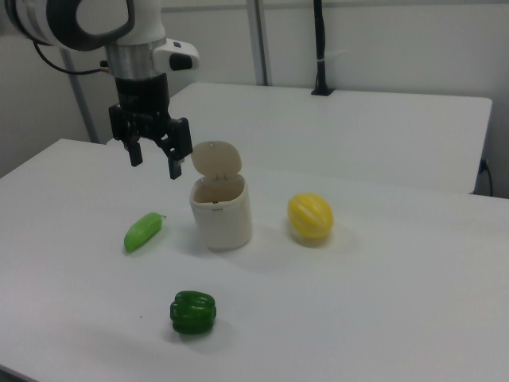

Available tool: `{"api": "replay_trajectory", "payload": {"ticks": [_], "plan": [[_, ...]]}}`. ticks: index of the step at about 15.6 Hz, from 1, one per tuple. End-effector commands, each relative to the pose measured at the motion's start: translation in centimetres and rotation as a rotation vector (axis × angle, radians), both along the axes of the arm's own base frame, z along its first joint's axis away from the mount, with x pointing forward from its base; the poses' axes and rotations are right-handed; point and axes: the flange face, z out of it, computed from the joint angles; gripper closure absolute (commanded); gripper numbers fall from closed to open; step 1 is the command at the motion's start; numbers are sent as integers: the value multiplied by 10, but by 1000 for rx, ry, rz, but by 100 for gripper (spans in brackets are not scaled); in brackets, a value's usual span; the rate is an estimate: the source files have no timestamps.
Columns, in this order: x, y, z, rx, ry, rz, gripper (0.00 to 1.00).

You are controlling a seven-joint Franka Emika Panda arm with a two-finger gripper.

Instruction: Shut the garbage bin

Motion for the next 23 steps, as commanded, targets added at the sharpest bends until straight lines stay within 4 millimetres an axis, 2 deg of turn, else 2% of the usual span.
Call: {"api": "replay_trajectory", "payload": {"ticks": [1,4,6,8,12,17,22,23], "plan": [[3,0,3,10,-23,21,49],[3,0,4,12,-27,67,84],[5,0,12,11,-46,85,100],[9,2,13,13,-58,126,100],[35,6,8,69,-129,153,100],[87,11,4,129,-220,156,100],[138,24,-28,164,-284,164,100],[146,34,-37,161,-288,173,100]]}}
